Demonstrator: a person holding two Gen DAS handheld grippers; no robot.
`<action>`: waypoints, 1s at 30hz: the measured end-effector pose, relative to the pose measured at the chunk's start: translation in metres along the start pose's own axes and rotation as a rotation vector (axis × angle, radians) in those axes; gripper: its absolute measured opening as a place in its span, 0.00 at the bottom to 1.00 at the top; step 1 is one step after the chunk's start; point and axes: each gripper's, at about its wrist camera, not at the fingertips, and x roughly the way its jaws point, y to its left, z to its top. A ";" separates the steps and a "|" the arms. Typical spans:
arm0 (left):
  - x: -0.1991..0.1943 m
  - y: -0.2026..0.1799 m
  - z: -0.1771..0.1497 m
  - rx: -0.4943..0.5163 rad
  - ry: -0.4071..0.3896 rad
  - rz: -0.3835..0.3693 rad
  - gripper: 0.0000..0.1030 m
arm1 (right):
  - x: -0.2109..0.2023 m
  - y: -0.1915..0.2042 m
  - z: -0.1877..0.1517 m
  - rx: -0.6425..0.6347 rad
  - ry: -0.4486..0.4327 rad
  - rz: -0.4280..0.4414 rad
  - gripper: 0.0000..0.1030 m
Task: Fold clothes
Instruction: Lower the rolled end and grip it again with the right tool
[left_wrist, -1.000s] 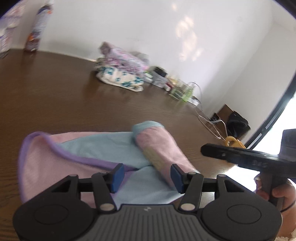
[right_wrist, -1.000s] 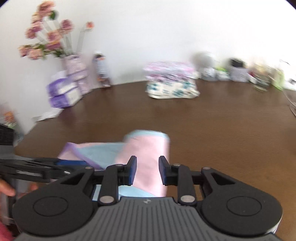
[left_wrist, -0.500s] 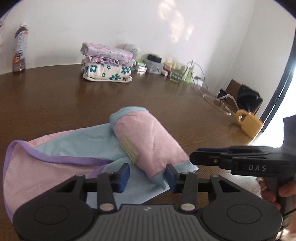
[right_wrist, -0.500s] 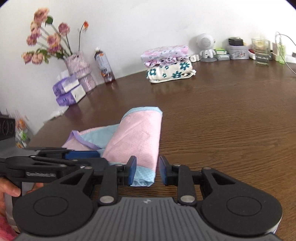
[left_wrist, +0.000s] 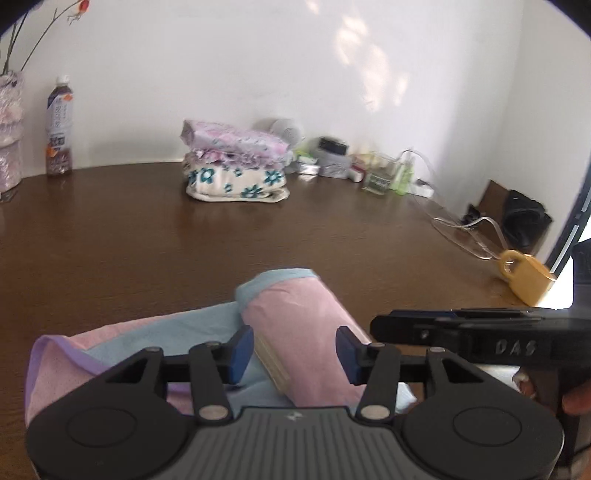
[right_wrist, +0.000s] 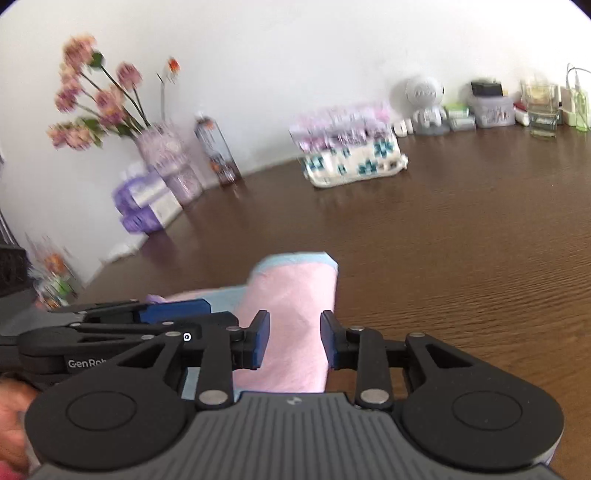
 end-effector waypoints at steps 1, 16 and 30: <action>0.005 0.002 0.000 -0.010 0.021 -0.003 0.39 | 0.007 -0.001 0.001 0.008 0.025 -0.007 0.25; 0.043 0.038 0.032 -0.294 0.037 -0.048 0.32 | 0.048 -0.035 0.036 0.246 0.025 0.091 0.21; 0.019 0.041 0.027 -0.282 0.017 -0.075 0.53 | 0.034 -0.034 0.007 0.248 0.000 0.031 0.38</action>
